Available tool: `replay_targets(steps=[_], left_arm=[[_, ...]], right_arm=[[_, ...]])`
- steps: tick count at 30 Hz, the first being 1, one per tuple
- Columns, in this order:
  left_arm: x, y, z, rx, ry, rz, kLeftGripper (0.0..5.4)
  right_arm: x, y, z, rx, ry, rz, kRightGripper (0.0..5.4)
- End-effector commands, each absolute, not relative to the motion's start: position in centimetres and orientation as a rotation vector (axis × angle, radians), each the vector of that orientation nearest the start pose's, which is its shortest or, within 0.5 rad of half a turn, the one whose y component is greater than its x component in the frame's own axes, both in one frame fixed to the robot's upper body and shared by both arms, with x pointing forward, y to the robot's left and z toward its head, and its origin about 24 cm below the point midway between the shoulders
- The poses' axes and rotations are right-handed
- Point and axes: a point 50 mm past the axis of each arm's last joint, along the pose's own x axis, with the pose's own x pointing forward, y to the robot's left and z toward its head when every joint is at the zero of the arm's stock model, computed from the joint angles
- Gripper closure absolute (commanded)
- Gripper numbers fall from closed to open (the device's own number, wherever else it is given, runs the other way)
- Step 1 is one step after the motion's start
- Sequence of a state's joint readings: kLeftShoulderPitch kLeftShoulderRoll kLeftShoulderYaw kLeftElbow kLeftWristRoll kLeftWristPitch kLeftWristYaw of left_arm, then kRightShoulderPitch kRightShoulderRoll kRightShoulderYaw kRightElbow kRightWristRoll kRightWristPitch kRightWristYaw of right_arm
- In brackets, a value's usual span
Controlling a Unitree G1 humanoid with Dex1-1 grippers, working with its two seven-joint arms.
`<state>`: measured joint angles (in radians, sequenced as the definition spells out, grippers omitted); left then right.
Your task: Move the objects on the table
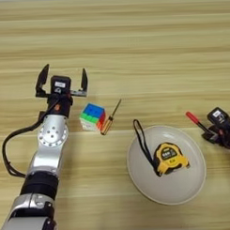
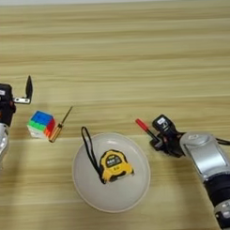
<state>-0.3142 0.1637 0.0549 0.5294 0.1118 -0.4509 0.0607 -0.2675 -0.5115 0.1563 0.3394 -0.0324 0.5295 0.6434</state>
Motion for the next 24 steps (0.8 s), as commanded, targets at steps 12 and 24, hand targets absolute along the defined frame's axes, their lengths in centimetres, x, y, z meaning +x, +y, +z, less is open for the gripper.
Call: replay_targets(steps=[12,24], left_arm=[[30.9,17.9,5.5,0.257,-0.253,0.016,0.0],[31.0,17.8,5.5,0.257,-0.252,0.014,0.0]], right_arm=[[28.7,-21.7,4.1,-0.369,0.625,0.542,1.5],[29.2,-20.2,6.3,-0.391,0.504,0.565,0.21]])
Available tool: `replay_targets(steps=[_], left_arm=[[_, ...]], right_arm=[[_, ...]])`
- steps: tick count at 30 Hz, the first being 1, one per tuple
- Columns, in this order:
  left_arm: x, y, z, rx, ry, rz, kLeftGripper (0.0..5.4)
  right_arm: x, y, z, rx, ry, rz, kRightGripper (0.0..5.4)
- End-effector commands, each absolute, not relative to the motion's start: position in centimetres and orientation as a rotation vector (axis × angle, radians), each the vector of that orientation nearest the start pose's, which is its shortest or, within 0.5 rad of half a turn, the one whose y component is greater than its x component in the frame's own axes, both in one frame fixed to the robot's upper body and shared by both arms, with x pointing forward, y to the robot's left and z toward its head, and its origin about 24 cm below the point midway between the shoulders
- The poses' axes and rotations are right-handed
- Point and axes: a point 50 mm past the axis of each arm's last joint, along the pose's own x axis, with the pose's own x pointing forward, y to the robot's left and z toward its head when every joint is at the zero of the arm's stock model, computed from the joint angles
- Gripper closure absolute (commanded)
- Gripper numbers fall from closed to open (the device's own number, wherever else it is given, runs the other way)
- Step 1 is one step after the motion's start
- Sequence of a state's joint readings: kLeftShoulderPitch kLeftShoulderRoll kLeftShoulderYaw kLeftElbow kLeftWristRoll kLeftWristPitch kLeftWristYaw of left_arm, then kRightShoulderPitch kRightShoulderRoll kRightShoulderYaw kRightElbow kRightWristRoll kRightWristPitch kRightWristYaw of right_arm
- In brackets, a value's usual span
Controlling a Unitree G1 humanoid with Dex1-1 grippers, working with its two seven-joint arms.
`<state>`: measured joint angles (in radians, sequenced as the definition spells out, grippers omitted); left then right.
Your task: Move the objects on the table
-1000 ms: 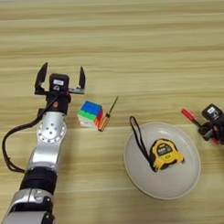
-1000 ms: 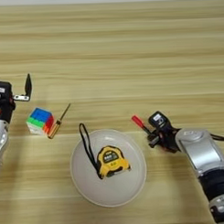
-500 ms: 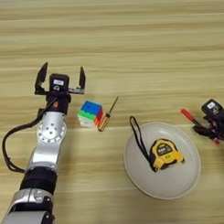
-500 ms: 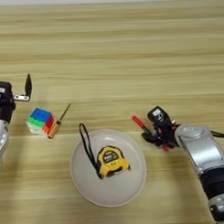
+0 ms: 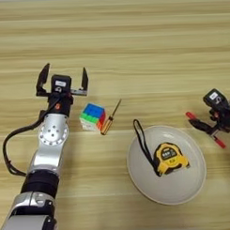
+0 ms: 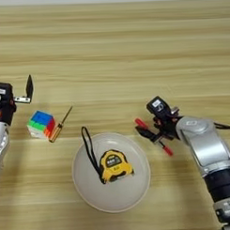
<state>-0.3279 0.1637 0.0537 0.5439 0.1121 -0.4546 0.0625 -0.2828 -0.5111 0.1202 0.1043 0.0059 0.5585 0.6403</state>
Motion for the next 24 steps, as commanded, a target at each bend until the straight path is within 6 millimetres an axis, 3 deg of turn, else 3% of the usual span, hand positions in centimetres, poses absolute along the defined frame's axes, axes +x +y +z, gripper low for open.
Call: replay_targets(steps=[1,10,24], left_arm=[[31.0,17.8,5.5,0.257,-0.253,0.014,0.0],[30.9,17.6,5.5,0.256,-0.256,0.012,0.0],[30.8,17.4,5.6,0.25,-0.262,0.011,0.0]], right_arm=[[29.2,-20.0,6.6,-0.392,0.491,0.568,0.09],[29.5,-18.6,8.3,-0.387,0.405,0.589,0.02],[29.2,-14.9,10.2,-0.381,0.292,0.694,0.02]])
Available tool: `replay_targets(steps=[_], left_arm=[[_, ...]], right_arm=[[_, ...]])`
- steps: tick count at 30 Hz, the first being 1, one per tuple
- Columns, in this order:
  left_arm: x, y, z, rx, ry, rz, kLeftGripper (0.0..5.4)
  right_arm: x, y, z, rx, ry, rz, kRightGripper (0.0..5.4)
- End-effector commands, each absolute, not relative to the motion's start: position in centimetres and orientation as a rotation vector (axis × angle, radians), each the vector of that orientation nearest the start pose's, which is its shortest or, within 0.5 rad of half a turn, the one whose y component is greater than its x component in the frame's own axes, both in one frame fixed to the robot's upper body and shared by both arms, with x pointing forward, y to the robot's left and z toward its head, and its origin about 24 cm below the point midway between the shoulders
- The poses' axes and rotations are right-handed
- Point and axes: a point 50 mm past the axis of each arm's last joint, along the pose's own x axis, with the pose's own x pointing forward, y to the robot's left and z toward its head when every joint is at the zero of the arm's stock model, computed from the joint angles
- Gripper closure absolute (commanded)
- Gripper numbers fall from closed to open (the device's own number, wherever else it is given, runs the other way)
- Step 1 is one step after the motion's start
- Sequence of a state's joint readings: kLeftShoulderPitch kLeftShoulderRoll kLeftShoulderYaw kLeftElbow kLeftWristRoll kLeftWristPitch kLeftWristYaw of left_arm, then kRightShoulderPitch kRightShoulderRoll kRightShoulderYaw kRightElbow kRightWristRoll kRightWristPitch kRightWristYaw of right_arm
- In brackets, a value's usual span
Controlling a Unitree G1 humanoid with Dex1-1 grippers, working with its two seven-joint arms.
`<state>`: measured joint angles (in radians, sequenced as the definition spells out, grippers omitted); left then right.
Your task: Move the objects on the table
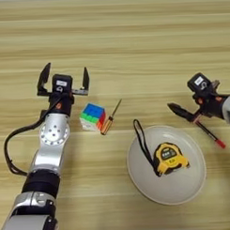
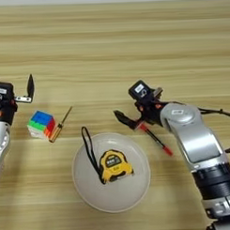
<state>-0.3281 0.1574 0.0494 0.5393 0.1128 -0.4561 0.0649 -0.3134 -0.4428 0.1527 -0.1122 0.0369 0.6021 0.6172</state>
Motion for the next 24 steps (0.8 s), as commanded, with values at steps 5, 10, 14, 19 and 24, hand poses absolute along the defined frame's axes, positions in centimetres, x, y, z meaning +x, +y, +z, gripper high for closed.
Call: replay_targets(steps=[5,10,14,19,24], left_arm=[[30.8,17.3,5.6,0.249,-0.263,0.011,0.0],[30.8,17.3,5.6,0.248,-0.265,0.011,0.0],[30.8,17.2,5.7,0.245,-0.267,0.012,0.0],[30.7,17.2,5.7,0.242,-0.268,0.013,0.0],[30.7,17.1,5.7,0.237,-0.269,0.014,0.0]], right_arm=[[29.0,-14.0,10.4,-0.377,0.268,0.738,0.02],[28.9,-13.2,10.4,-0.363,0.25,0.782,0.02],[28.8,-12.4,10.3,-0.35,0.233,0.833,0.02],[28.6,-11.0,9.8,-0.32,0.213,0.96,0.02],[28.7,-9.5,9.2,-0.285,0.206,1.067,0.02]])
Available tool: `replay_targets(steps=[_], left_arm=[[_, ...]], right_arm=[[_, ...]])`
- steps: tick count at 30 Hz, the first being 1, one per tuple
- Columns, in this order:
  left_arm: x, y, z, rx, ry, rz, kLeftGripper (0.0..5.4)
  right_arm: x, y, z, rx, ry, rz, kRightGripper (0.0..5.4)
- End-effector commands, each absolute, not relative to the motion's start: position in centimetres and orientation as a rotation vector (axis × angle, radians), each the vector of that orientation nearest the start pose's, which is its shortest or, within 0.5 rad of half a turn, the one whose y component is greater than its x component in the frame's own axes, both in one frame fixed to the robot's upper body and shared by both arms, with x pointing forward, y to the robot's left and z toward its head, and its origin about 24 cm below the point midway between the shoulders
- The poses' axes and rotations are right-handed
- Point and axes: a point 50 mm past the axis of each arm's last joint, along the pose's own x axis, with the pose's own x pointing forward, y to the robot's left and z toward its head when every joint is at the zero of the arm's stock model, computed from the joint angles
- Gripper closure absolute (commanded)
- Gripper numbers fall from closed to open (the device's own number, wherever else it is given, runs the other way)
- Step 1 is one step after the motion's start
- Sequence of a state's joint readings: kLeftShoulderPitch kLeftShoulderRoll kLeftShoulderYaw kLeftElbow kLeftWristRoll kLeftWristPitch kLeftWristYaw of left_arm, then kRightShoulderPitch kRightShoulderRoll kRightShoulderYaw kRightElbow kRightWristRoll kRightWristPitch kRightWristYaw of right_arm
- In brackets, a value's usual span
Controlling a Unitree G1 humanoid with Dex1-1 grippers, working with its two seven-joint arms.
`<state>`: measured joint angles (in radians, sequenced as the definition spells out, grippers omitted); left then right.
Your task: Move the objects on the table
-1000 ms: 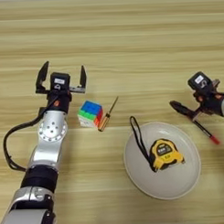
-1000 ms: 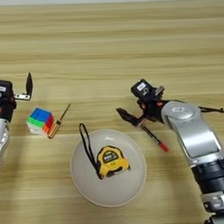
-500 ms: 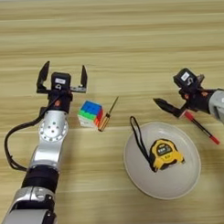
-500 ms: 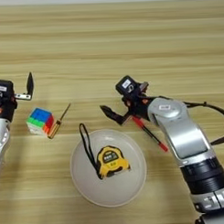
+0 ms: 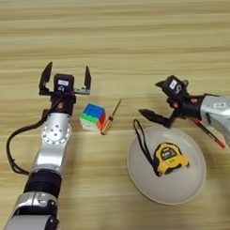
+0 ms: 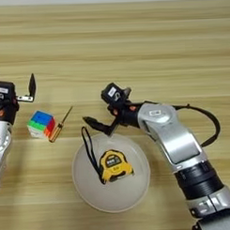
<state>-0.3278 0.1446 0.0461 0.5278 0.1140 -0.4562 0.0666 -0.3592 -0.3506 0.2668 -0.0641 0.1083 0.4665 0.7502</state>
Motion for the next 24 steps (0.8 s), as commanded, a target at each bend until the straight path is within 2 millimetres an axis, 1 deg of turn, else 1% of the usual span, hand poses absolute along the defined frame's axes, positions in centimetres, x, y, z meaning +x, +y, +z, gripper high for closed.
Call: replay_targets(steps=[1,8,13,20,24], left_arm=[[30.7,17.1,5.7,0.237,-0.269,0.015,0.0],[30.7,17.2,5.7,0.233,-0.271,0.016,0.0],[30.7,17.1,5.7,0.229,-0.272,0.016,0.0],[30.7,17.0,5.8,0.225,-0.273,0.017,0.0],[30.7,16.9,5.8,0.223,-0.273,0.017,0.0]], right_arm=[[28.7,-9.4,9.1,-0.285,0.204,1.077,0.02],[29.3,-8.6,8.2,-0.283,0.182,1.089,0.02],[29.6,-7.5,7.5,-0.277,0.171,1.092,0.02],[30.0,-6.2,5.9,-0.353,0.165,1.092,0.02],[30.1,-5.7,5.0,-0.388,0.172,1.096,0.02]])
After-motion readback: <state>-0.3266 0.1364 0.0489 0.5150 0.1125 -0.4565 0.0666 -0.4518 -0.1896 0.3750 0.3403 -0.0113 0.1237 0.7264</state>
